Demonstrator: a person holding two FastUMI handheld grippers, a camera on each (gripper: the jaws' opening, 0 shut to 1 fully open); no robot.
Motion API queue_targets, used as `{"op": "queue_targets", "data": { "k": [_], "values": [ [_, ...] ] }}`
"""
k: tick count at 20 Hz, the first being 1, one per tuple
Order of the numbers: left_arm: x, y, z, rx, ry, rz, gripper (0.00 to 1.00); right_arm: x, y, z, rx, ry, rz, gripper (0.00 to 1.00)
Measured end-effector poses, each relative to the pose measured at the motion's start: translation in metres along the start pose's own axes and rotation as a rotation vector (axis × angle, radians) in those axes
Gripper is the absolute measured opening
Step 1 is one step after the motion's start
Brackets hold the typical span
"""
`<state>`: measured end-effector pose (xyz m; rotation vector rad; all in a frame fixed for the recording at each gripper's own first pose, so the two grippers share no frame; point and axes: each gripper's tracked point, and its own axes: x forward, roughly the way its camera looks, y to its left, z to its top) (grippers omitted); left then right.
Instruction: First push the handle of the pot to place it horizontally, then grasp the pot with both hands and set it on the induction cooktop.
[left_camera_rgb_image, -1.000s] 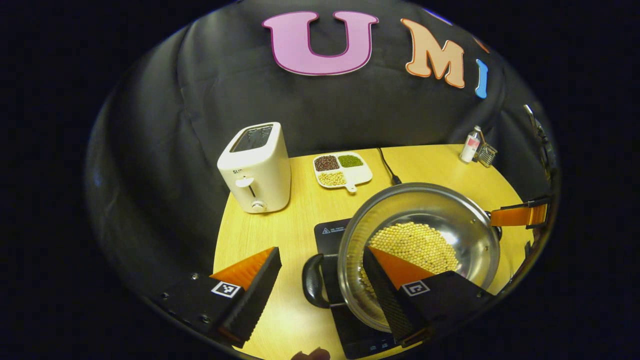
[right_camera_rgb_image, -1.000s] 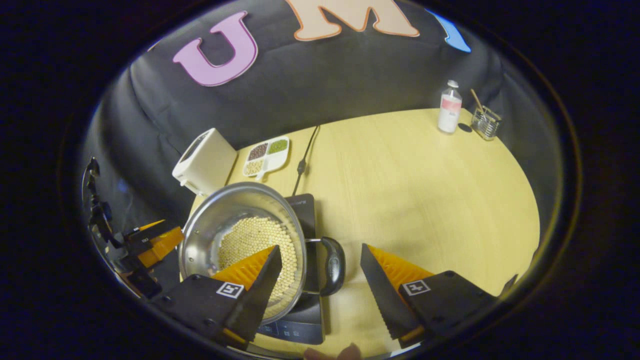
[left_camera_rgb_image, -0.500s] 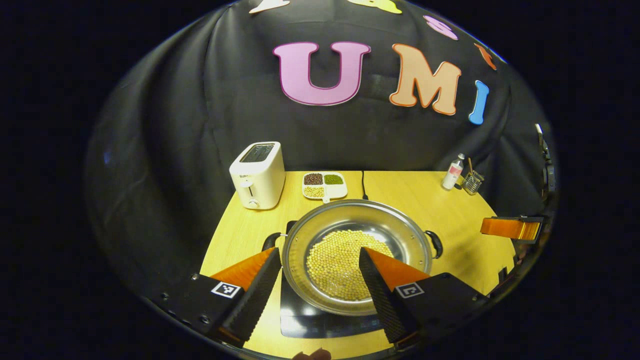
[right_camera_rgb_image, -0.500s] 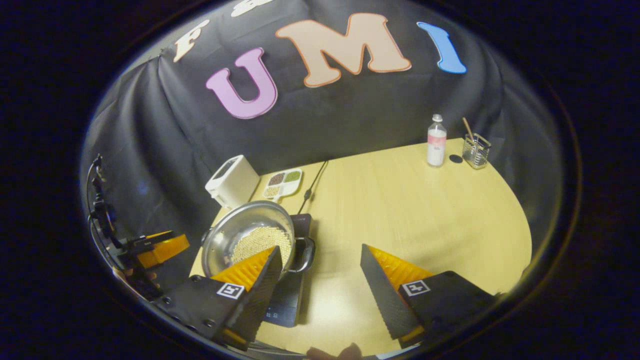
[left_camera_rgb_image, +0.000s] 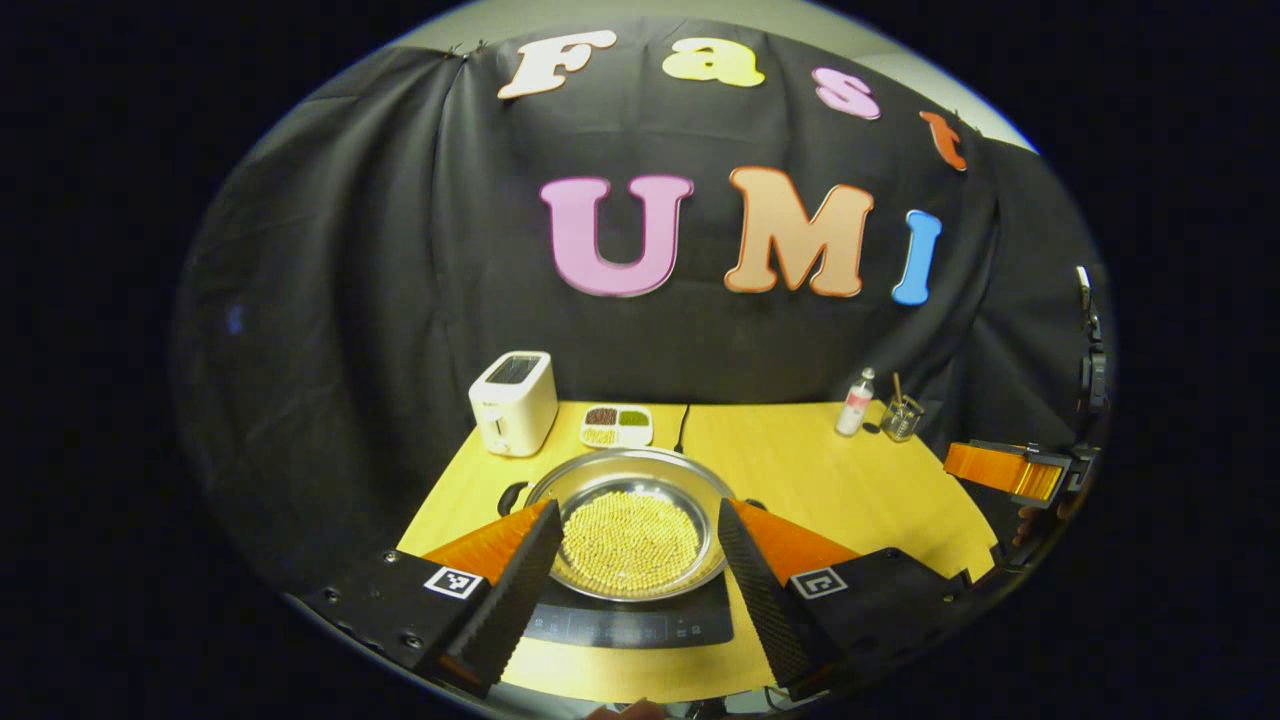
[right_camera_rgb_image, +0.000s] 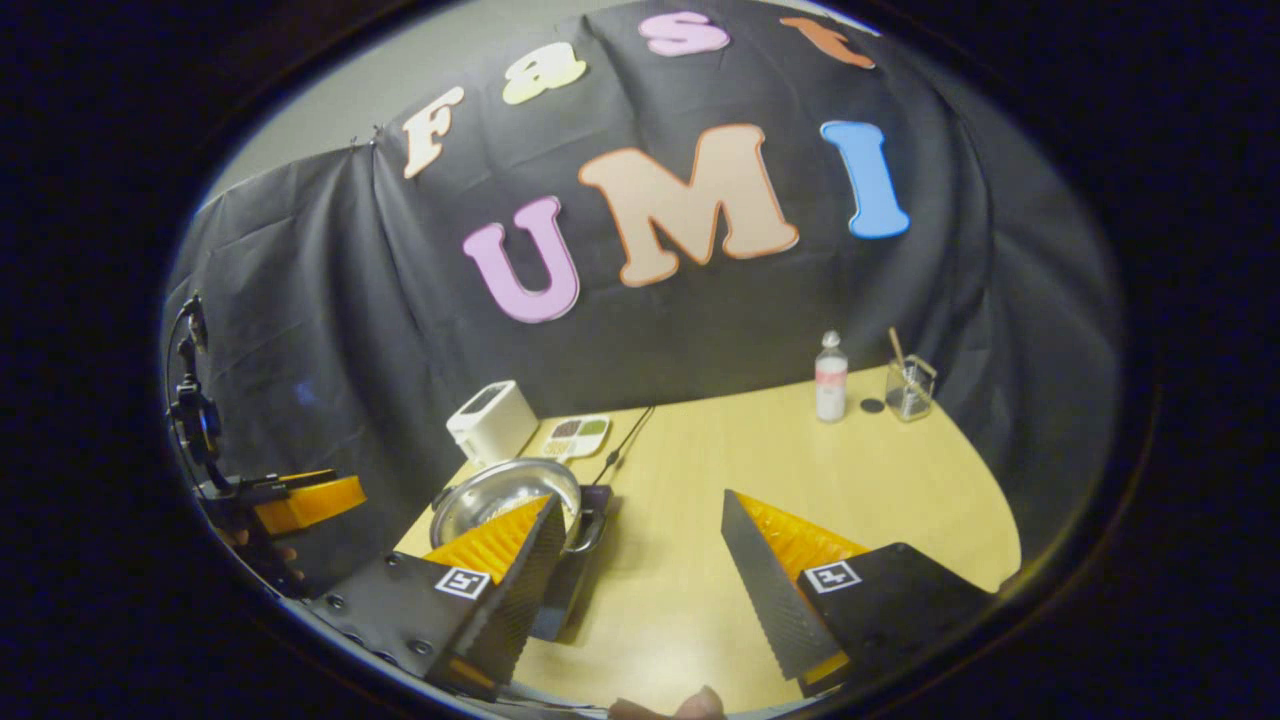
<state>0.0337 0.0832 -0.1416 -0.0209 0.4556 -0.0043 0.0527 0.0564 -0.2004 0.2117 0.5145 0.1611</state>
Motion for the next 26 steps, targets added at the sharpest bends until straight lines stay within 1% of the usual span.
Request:
{"op": "queue_targets", "data": {
  "k": [1, 2, 3, 6, 7, 8, 9, 10, 11, 12, 13, 14, 15, 16, 17, 19, 20, 21, 22, 23, 24, 26],
  "values": [
    [-0.008, -0.009, 0.008, 0.013, -0.024, -0.013, 0.95, -0.012, -0.001, 0.011, 0.017, -0.031, -0.004, 0.92],
    [-0.013, -0.016, 0.012, 0.024, -0.045, -0.025, 0.95, -0.022, -0.002, 0.02, 0.029, -0.061, -0.007, 0.97],
    [-0.021, -0.02, 0.016, 0.031, -0.066, -0.034, 0.96, -0.031, -0.004, 0.027, 0.03, -0.09, -0.016, 0.92],
    [-0.044, -0.029, 0.023, 0.023, -0.12, -0.058, 0.96, -0.069, -0.006, 0.044, 0.001, -0.172, -0.048, 0.92],
    [-0.054, -0.034, 0.025, 0.023, -0.138, -0.066, 0.95, -0.085, -0.004, 0.047, -0.014, -0.2, -0.05, 0.97],
    [-0.064, -0.037, 0.028, 0.024, -0.162, -0.073, 0.96, -0.1, -0.001, 0.051, -0.025, -0.224, -0.05, 0.97],
    [-0.073, -0.04, 0.028, 0.026, -0.176, -0.078, 0.93, -0.115, 0.003, 0.051, -0.031, -0.244, -0.053, 0.97],
    [-0.085, -0.042, 0.028, 0.027, -0.205, -0.086, 0.95, -0.129, 0.005, 0.05, -0.045, -0.265, -0.061, 0.97],
    [-0.096, -0.046, 0.031, 0.022, -0.236, -0.093, 0.92, -0.14, 0.002, 0.051, -0.069, -0.287, -0.083, 0.97],
    [-0.105, -0.05, 0.029, 0.01, -0.255, -0.105, 0.92, -0.152, -0.002, 0.05, -0.096, -0.295, -0.112, 0.97],
    [-0.113, -0.056, 0.026, -0.005, -0.264, -0.124, 0.95, -0.164, 0.0, 0.046, -0.115, -0.295, -0.121, 0.97],
    [-0.12, -0.059, 0.021, -0.016, -0.263, -0.13, 0.92, -0.171, 0.004, 0.044, -0.127, -0.293, -0.128, 0.97],
    [-0.127, -0.056, 0.017, -0.018, -0.262, -0.124, 0.92, -0.177, 0.007, 0.044, -0.137, -0.297, -0.128, 0.92],
    [-0.136, -0.052, 0.018, -0.014, -0.272, -0.112, 0.95, -0.181, 0.012, 0.048, -0.144, -0.312, -0.123, 0.92],
    [-0.144, -0.048, 0.02, -0.005, -0.287, -0.101, 0.92, -0.185, 0.017, 0.054, -0.143, -0.333, -0.119, 0.92],
    [-0.154, -0.041, 0.019, 0.018, -0.292, -0.071, 0.92, -0.187, 0.024, 0.059, -0.144, -0.36, -0.113, 0.92],
    [-0.158, -0.038, 0.018, 0.026, -0.294, -0.057, 0.95, -0.187, 0.026, 0.059, -0.156, -0.363, -0.108, 0.92],
    [-0.162, -0.036, 0.021, 0.029, -0.302, -0.047, 0.95, -0.187, 0.029, 0.059, -0.167, -0.365, -0.103, 0.92],
    [-0.164, -0.038, 0.025, 0.028, -0.311, -0.039, 0.92, -0.188, 0.031, 0.062, -0.179, -0.373, -0.098, 0.92],
    [-0.164, -0.04, 0.028, 0.023, -0.317, -0.033, 0.92, -0.189, 0.031, 0.066, -0.196, -0.375, -0.092, 0.92],
    [-0.162, -0.045, 0.027, 0.015, -0.314, -0.028, 0.95, -0.191, 0.027, 0.067, -0.216, -0.367, -0.094, 0.92],
    [-0.159, -0.062, 0.031, 0.005, -0.318, -0.04, 0.95, -0.196, 0.016, 0.072, -0.246, -0.371, -0.093, 0.93]
  ]
}}
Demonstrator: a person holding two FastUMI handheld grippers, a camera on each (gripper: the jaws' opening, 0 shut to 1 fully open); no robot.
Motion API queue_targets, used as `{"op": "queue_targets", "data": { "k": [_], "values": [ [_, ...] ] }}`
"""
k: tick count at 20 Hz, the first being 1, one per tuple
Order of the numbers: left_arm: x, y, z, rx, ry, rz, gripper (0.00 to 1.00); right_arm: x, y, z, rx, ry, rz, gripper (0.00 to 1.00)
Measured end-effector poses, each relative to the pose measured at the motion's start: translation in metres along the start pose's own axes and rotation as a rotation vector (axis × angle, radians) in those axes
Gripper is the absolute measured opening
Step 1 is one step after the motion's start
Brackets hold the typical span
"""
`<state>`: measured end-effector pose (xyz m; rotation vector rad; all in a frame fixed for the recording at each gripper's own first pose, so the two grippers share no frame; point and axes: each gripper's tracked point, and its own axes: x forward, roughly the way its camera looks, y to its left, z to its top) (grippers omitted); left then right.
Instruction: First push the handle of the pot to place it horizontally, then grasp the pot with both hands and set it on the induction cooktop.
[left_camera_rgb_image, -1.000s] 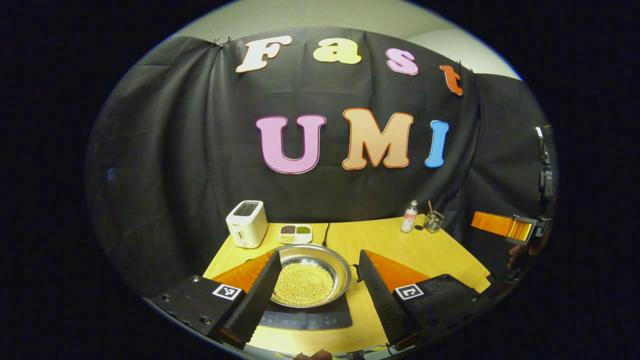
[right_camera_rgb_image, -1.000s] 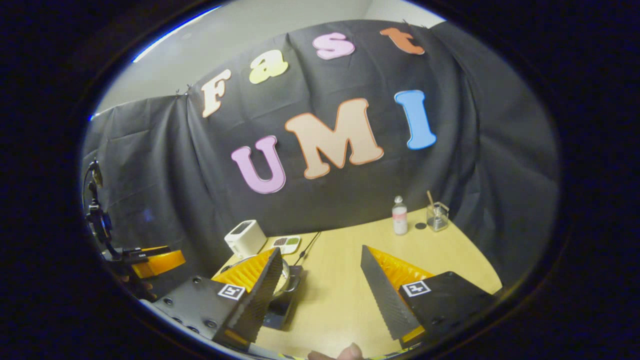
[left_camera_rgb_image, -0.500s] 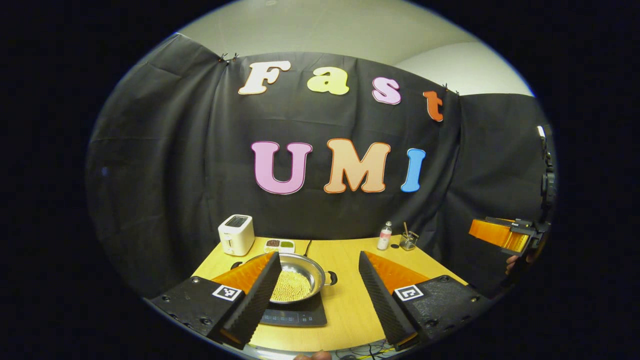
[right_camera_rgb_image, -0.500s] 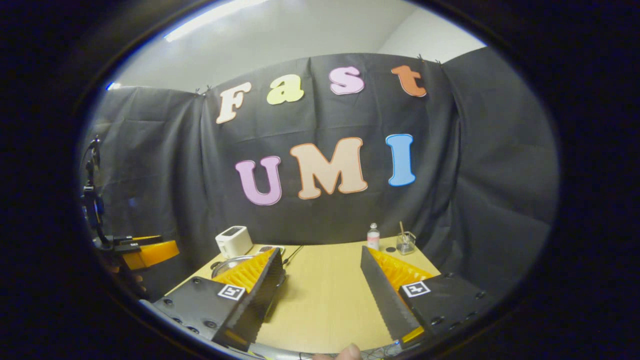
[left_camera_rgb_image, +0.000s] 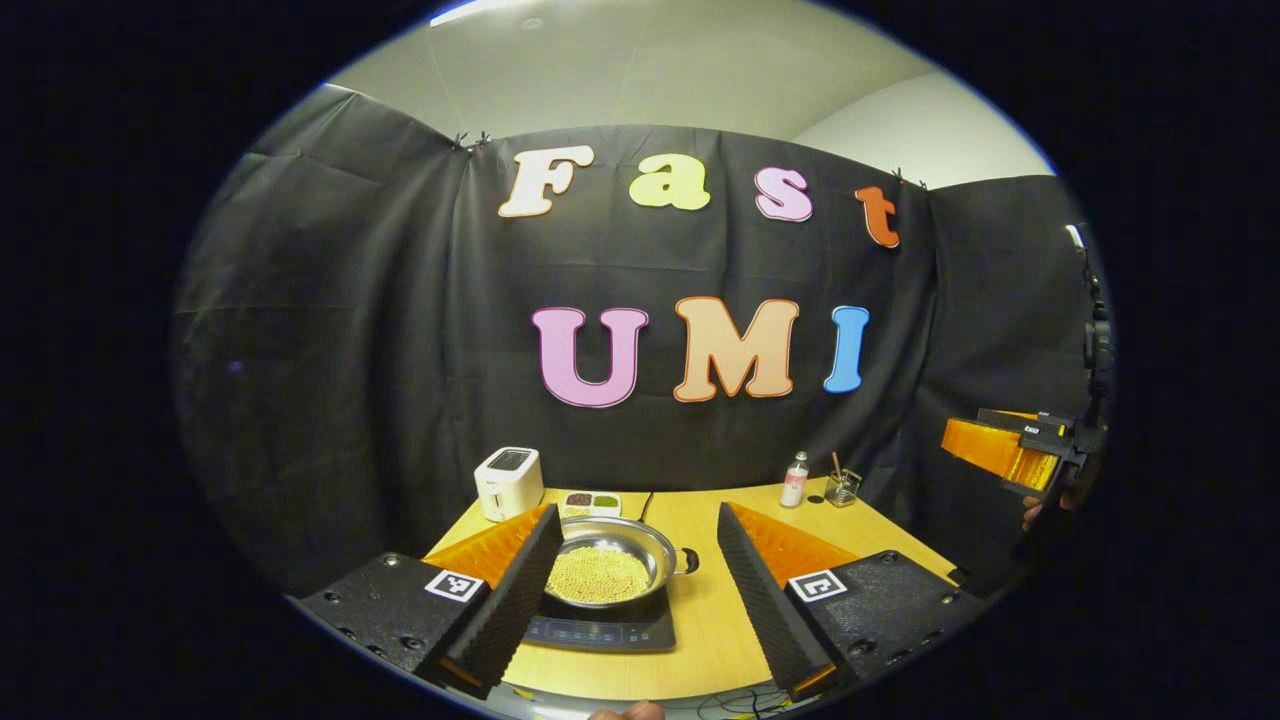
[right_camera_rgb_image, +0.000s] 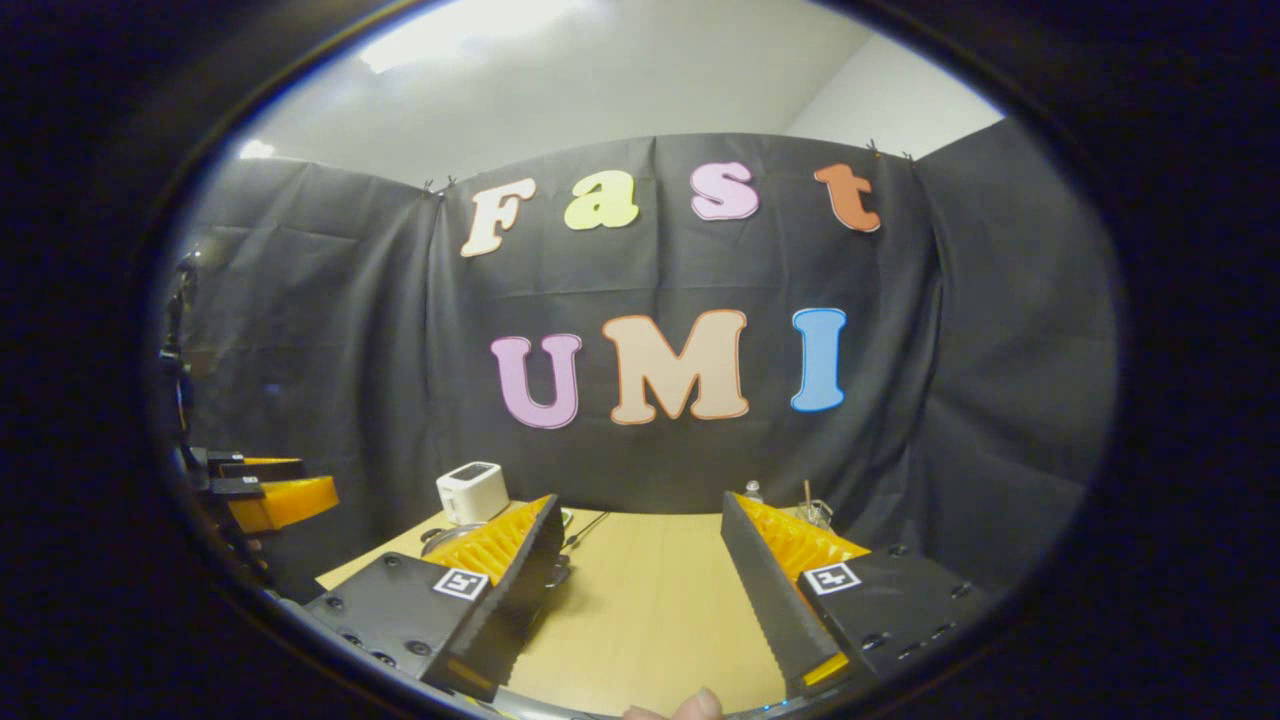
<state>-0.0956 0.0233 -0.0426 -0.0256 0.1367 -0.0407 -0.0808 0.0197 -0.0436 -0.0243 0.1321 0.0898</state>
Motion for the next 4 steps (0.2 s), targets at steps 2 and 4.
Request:
{"op": "queue_targets", "data": {
  "k": [2, 4],
  "values": [
    [0.005, -0.018, 0.002, 0.01, -0.002, -0.006, 0.92, -0.001, -0.015, 0.003, 0.012, 0.005, 0.002, 0.94],
    [0.008, -0.033, 0.007, 0.017, -0.016, -0.01, 0.92, 0.002, -0.021, 0.004, 0.056, 0.023, 0.02, 0.98]
  ]
}}
